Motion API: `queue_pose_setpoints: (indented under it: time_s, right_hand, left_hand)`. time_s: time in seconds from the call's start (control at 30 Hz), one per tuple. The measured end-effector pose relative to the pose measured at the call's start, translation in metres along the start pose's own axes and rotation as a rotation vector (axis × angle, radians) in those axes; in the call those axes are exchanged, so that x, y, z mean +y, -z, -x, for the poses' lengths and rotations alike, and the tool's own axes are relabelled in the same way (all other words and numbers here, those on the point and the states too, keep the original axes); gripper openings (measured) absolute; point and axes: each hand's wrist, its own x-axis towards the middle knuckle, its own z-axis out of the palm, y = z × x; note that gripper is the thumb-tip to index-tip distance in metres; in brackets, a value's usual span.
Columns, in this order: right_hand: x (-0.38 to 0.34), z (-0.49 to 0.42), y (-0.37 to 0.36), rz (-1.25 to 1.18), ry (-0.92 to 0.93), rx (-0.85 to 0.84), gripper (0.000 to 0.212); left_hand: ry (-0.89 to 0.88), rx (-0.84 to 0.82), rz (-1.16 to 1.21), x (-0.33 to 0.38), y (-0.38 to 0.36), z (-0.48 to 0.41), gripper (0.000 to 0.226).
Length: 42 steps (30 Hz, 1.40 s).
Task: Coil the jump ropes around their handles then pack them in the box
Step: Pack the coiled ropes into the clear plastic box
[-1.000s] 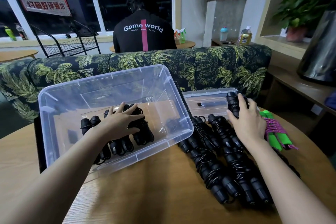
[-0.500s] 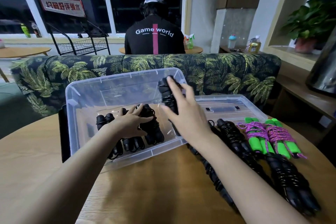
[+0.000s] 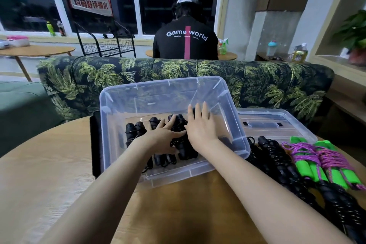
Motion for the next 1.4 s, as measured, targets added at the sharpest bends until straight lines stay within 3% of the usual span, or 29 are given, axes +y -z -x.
queue_pose_setpoints:
  time_s: [0.23,0.47,0.73,0.83,0.97,1.17,1.27,1.33,1.4]
  right_hand:
    - [0.025,0.018,-0.004,0.053,0.189,-0.079,0.066]
    - [0.026,-0.002,-0.011,-0.103,0.322,-0.292,0.064]
    - [0.041,0.037,0.006,-0.223,0.321,-0.193,0.063]
    - [0.057,0.076,0.019,-0.284,0.356,-0.097,0.083]
    - [0.063,0.114,0.008,-0.349,0.471,0.066,0.075]
    - [0.059,0.111,-0.017,-0.382,0.459,0.357,0.057]
    - [0.056,0.108,-0.018,-0.380,0.427,0.424,0.059]
    - [0.054,0.110,-0.019,-0.378,0.412,0.445,0.059]
    - [0.055,0.114,-0.021,-0.374,0.406,0.439,0.053]
  left_hand:
    - [0.019,-0.006,0.010,0.004,-0.001,0.000,0.074]
    - [0.021,-0.023,-0.038,0.001,-0.004,0.003,0.074]
    - [0.032,0.005,-0.007,0.003,-0.007,0.004,0.076]
    - [0.027,0.025,0.009,0.002,-0.005,0.005,0.072]
    - [0.020,0.071,0.031,-0.001,0.001,0.013,0.069]
    - [-0.014,0.277,-0.043,0.005,0.004,0.078,0.058]
    - [-0.010,0.581,-0.094,0.000,-0.016,0.116,0.053]
    - [0.072,0.765,-0.139,-0.010,-0.031,0.132,0.051]
    - [0.210,0.779,-0.044,-0.018,-0.040,0.140,0.060]
